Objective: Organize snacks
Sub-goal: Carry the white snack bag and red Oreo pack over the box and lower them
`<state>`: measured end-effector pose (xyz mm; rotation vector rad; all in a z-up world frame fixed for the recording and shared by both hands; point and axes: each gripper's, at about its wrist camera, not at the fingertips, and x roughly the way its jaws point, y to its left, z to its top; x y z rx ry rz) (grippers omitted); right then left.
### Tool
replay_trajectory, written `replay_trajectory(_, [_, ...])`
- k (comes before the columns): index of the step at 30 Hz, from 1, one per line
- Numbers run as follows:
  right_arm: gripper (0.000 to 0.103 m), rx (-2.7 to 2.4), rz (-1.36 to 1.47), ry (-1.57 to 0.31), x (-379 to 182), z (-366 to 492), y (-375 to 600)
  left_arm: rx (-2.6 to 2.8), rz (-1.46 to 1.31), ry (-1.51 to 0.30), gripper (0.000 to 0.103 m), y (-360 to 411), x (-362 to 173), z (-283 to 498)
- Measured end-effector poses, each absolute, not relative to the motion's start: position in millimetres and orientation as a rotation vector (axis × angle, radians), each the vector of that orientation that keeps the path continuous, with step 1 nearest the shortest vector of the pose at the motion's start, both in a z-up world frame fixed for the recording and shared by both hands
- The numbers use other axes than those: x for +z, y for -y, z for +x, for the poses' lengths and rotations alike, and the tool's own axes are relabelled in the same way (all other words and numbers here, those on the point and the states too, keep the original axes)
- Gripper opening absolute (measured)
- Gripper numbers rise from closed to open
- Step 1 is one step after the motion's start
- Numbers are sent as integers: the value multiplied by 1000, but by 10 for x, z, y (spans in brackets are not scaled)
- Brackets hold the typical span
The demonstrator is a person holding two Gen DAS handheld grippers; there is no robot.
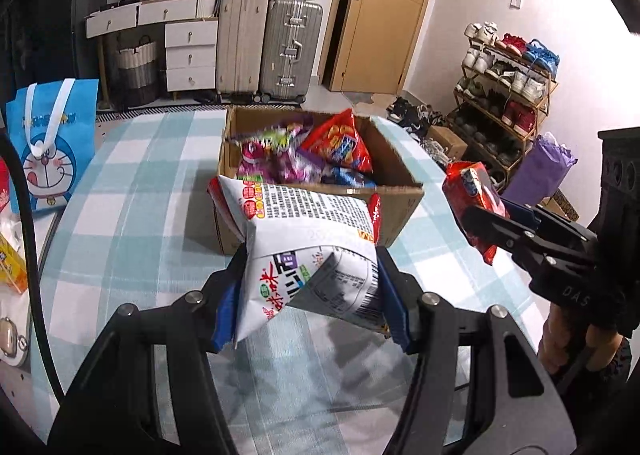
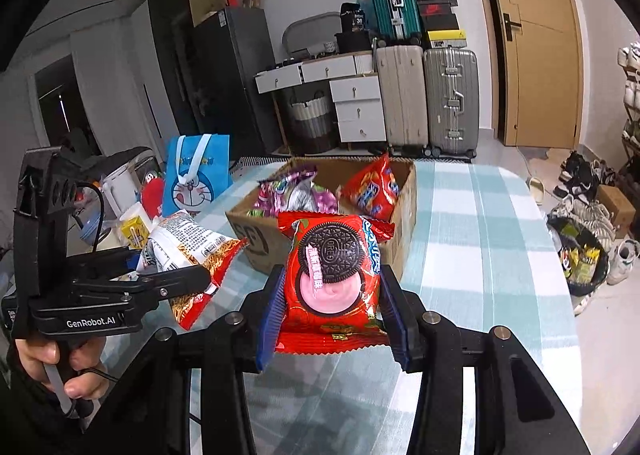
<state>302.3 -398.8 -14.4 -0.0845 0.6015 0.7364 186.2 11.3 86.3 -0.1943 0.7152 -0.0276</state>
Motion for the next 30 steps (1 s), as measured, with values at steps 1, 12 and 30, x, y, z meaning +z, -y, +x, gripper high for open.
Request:
replay_trajectory(1, [45, 734, -80, -595, -121, 3046, 3981, -29, -193, -707, 57, -117, 905, 1857])
replay_trajectory(12, [45, 725, -43, -565, 22, 3245, 3864, -14, -187, -673, 57, -268, 1141, 2049])
replay_trajectory(30, [45, 731, -20, -573, -7, 3722, 3635, 17, -176, -686, 57, -425, 1126, 2697])
